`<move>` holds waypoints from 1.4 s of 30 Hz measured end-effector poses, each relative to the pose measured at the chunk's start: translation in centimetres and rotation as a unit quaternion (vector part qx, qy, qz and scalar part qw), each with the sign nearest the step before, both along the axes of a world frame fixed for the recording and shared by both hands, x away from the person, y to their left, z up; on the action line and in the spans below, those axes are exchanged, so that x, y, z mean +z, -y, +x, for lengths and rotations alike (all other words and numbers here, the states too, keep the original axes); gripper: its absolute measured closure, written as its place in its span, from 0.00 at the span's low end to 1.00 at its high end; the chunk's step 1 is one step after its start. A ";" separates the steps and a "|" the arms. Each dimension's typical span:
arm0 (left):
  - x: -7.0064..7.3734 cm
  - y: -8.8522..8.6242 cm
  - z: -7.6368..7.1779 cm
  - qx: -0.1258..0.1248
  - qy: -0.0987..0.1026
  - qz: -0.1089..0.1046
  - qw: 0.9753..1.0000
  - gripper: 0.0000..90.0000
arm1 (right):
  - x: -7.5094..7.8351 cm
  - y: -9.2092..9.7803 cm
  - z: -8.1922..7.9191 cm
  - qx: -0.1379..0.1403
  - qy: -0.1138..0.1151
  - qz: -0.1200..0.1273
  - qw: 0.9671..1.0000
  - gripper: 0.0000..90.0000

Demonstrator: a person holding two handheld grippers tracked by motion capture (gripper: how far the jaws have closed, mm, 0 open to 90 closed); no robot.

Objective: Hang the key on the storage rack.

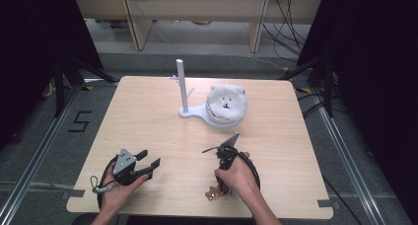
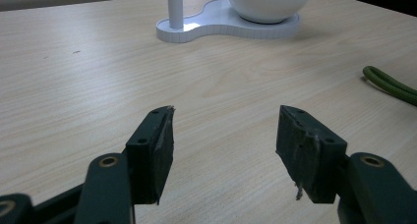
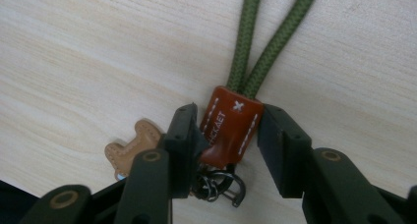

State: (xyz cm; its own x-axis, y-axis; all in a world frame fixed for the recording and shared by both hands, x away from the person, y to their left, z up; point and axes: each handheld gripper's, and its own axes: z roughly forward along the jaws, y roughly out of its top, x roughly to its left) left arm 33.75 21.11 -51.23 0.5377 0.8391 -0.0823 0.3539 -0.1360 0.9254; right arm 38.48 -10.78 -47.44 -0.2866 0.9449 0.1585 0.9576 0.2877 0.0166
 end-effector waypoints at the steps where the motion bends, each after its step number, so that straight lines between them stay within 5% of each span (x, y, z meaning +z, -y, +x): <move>1: 0.0 0.0 0.0 0.000 0.000 0.000 1.000 0.43 | -0.1 0.1 0.0 0.012 0.007 -0.003 1.000 0.69; 6: 0.0 0.0 0.0 0.003 -0.002 0.003 1.000 0.43 | -0.1 0.0 0.0 0.009 0.017 -0.010 1.000 0.75; 8: 0.0 0.0 0.0 0.002 -0.002 0.003 1.000 0.43 | -0.1 0.2 0.2 0.031 0.010 -0.008 0.999 0.74; 11: 0.0 0.0 0.0 0.002 -0.002 0.003 1.000 0.43 | -0.1 0.0 0.1 0.029 0.024 -0.015 0.999 0.74; 12: 0.0 0.1 0.0 0.001 -0.002 0.003 1.000 0.43 | -0.2 0.3 0.3 0.052 0.025 -0.009 0.998 0.74; 13: 0.0 0.1 0.0 0.000 -0.002 0.003 1.000 0.43 | -0.1 -0.1 0.1 0.025 0.023 -0.016 0.999 0.73; 18: 0.0 0.1 -0.1 -0.002 -0.002 0.004 1.000 0.43 | 0.0 -0.2 0.3 0.047 0.011 -0.019 0.999 0.74; 22: 0.0 0.1 -0.1 -0.001 -0.002 0.004 1.000 0.43 | -0.1 -0.3 0.3 0.051 0.022 -0.028 0.998 0.76; 26: -0.1 0.1 -0.1 -0.001 -0.003 0.002 1.000 0.43 | 0.0 0.1 0.4 0.060 0.014 -0.011 0.998 0.77; 29: -0.1 0.2 -0.1 -0.001 -0.004 0.002 1.000 0.43 | -0.1 0.3 0.3 0.059 0.035 -0.008 0.998 0.77; 33: -0.1 0.1 -0.1 -0.001 -0.003 0.002 1.000 0.43 | 0.2 0.6 0.2 0.051 0.030 0.010 0.998 0.77; 42: -0.1 0.1 -0.1 -0.001 -0.004 0.000 1.000 0.43 | 1.1 1.7 0.0 0.045 0.090 0.038 0.994 0.77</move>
State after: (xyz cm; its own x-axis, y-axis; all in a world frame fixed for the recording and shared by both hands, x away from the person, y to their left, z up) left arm 33.67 20.96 -51.32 0.5384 0.8382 -0.0872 0.3613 -0.1361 0.9225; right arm 38.49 -12.49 -46.39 -0.4003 0.9010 0.1673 0.9073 0.3640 0.2105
